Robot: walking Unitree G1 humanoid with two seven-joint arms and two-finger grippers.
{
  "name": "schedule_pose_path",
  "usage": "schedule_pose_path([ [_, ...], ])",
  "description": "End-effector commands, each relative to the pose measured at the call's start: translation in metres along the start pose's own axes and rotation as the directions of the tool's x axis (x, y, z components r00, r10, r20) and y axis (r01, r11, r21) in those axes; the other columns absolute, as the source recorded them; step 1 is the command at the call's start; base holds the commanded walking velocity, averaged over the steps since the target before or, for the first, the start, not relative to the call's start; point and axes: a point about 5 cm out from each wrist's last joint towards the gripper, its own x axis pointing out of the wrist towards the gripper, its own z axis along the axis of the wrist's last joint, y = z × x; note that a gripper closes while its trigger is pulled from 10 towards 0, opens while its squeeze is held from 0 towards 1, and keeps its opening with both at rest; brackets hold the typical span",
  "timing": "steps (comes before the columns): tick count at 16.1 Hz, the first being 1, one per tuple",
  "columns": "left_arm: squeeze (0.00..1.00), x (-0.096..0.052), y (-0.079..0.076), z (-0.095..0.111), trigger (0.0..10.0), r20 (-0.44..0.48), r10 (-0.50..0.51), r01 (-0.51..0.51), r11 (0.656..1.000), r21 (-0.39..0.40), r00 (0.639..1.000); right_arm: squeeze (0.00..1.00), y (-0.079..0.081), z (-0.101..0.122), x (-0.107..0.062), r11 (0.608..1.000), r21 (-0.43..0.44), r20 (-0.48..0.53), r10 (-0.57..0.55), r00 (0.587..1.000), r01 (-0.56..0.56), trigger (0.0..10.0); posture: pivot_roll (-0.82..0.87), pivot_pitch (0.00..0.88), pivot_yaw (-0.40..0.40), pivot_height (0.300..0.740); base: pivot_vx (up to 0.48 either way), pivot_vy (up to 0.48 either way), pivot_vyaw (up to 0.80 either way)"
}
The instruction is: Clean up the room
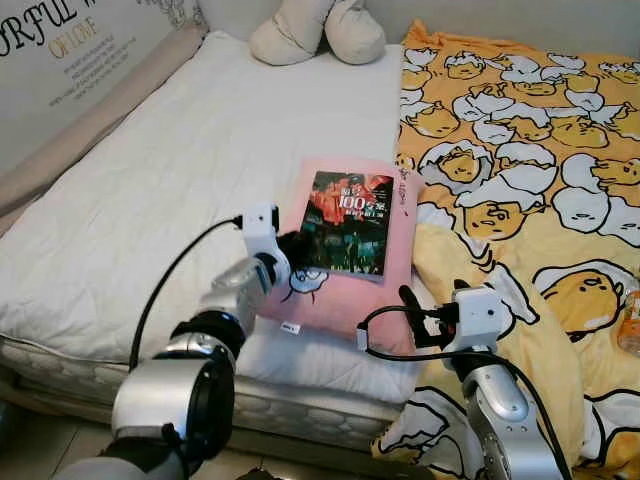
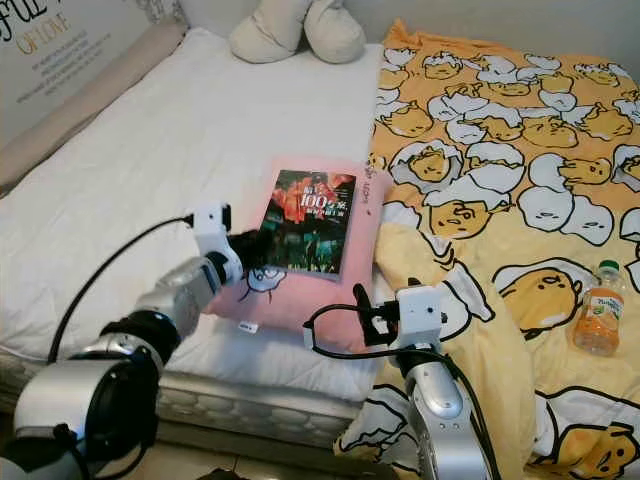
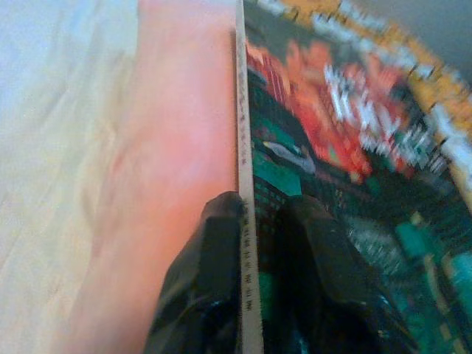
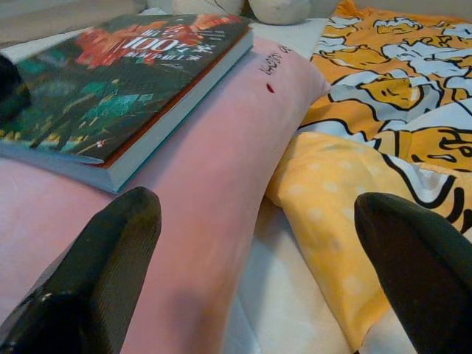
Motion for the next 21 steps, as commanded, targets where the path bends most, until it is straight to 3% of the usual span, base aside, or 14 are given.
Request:
schedule_pose_path([
  [1,0.00,0.002,-0.002,0.023,0.0,0.080,-0.034,0.034,0.999,0.000,0.996,0.00,0.000,0.000,0.001,1.000,0.008,0.000,-0.004,1.000,0.004,10.0,-0.14,0.000,0.072,0.740,0.000,0.000,0.00],
  [4,0.00,0.001,-0.003,0.043,0.0,0.156,-0.098,0.097,0.995,0.013,0.983,0.00,0.000,0.000,0.002,1.000,0.009,0.002,-0.001,1.000,0.001,10.0,-0.14,0.000,0.069,0.740,0.000,0.000,0.00],
  [6,0.00,0.000,-0.003,0.047,0.0,0.174,-0.117,0.115,0.993,0.022,0.978,0.00,0.000,0.000,0.002,1.000,0.009,0.003,0.001,1.000,-0.001,10.0,-0.13,0.000,0.070,0.740,0.000,0.000,0.00],
  [8,0.00,-0.001,-0.003,0.040,0.0,0.148,-0.140,0.128,0.988,0.089,0.979,0.00,0.002,0.000,0.003,1.000,0.008,0.003,0.008,1.000,-0.008,10.0,-0.12,0.000,0.069,0.740,0.000,0.000,0.00],
  [12,0.00,-0.002,-0.001,0.023,0.0,0.083,-0.091,0.080,0.989,0.126,0.992,0.00,0.002,0.000,0.004,1.000,0.003,0.000,0.011,1.000,-0.011,10.0,-0.12,0.000,0.070,0.740,0.000,0.000,0.00],
  [13,0.00,-0.004,0.006,0.014,10.0,0.035,-0.009,0.001,0.976,0.219,0.999,0.00,0.002,-0.001,0.004,1.000,0.001,-0.003,0.013,1.000,-0.013,10.0,-0.13,0.000,0.070,0.740,0.000,0.000,0.00],
  [14,1.00,-0.005,0.008,0.012,10.0,0.030,-0.018,0.010,0.970,0.245,0.999,0.00,0.002,-0.001,0.005,1.000,-0.001,-0.003,0.016,1.000,-0.016,10.0,-0.13,0.000,0.070,0.740,0.000,0.000,0.00],
  [16,1.00,-0.009,0.016,0.021,10.0,0.074,0.021,-0.046,0.936,0.348,0.997,0.00,0.002,-0.001,0.005,1.000,-0.001,-0.002,0.019,1.000,-0.019,10.0,-0.13,0.000,0.071,0.740,0.000,0.000,0.00],
  [19,1.00,-0.013,0.020,0.044,10.0,0.171,-0.017,-0.055,0.913,0.405,0.985,0.00,0.001,0.000,0.004,1.000,0.010,0.005,0.025,1.000,-0.025,10.0,-0.13,0.000,0.065,0.740,0.000,0.000,0.00],
  [21,1.00,-0.013,0.019,0.050,10.0,0.196,-0.035,-0.055,0.899,0.435,0.980,0.00,0.001,0.009,0.005,0.998,0.053,0.066,0.012,0.998,-0.015,10.0,-0.12,0.000,0.064,0.740,0.000,0.000,0.00],
])
